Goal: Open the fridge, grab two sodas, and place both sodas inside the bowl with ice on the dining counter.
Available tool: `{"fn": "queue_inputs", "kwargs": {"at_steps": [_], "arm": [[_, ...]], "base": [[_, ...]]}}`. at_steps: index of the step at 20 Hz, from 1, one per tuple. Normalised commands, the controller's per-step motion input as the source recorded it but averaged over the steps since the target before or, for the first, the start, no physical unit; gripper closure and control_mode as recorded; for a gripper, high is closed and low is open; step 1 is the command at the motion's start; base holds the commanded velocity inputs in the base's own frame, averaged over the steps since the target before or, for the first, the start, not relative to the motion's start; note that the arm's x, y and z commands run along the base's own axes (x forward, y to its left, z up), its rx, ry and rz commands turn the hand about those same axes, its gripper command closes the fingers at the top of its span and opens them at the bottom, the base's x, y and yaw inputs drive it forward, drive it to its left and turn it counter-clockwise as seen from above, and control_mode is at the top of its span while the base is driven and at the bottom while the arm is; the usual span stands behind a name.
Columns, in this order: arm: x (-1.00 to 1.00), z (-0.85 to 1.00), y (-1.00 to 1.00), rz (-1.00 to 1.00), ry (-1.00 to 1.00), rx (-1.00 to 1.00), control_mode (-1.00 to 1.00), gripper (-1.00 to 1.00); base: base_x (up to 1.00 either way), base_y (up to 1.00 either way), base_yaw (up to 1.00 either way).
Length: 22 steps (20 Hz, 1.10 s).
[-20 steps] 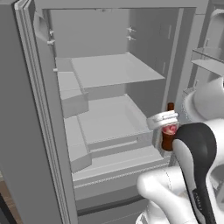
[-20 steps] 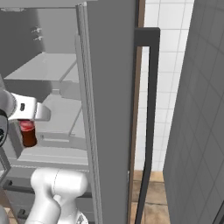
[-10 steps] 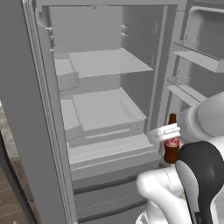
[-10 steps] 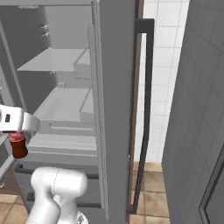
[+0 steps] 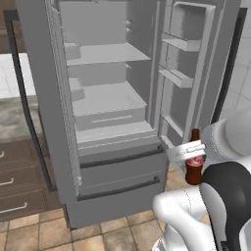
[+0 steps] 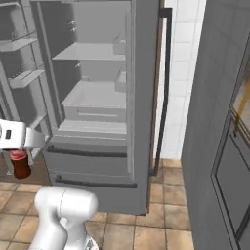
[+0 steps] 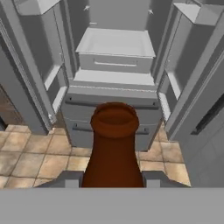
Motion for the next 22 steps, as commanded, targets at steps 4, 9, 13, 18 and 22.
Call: {"fn": "queue_inputs", "kwargs": {"at_steps": [4, 9, 13, 18, 22], "arm": [[0.00, 0.00, 0.00, 0.00, 0.00, 0.00, 1.00, 1.00], [0.00, 0.00, 0.00, 0.00, 0.00, 0.00, 1.00, 1.00], [0.00, 0.00, 0.00, 0.00, 0.00, 0.00, 1.00, 1.00], [0.00, 0.00, 0.00, 0.00, 0.00, 0.00, 1.00, 1.00], [0.00, 0.00, 0.00, 0.00, 0.00, 0.00, 1.00, 1.00]], "base": [[-0.80, 0.83, 0.23], [-0.45, 0.73, 0.36], [-0.25, 0.62, 0.44], [-0.04, 0.68, 0.50], [0.12, 0.81, 0.47]]}}
